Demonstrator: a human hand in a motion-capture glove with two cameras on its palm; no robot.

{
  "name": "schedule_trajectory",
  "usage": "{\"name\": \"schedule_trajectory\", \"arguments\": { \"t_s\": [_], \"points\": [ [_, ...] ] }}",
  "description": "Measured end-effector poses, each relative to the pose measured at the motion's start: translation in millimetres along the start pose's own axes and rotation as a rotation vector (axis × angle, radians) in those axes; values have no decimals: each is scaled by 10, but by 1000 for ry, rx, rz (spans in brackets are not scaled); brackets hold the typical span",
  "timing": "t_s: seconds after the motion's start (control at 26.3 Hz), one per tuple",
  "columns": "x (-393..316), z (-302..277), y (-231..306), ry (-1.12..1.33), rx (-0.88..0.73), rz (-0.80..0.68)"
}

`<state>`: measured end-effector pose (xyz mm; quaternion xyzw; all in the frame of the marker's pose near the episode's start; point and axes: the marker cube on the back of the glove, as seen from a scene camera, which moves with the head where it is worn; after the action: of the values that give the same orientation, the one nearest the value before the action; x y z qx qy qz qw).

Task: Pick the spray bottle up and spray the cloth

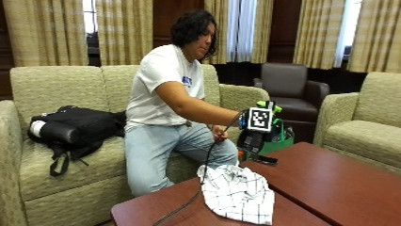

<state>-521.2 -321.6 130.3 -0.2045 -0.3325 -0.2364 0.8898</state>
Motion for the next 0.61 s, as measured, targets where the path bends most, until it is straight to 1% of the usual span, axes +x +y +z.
{"name": "schedule_trajectory", "arguments": {
  "t_s": [0.11, 0.27, 0.46, 0.61],
  "points": [
    [46, 341, -69, -37, 66, -73],
    [251, 636, -28, 36, 178, -138],
    [439, 910, 35, -38, 319, -177],
    [608, 1015, 97, -60, 368, -212]
  ]
}}
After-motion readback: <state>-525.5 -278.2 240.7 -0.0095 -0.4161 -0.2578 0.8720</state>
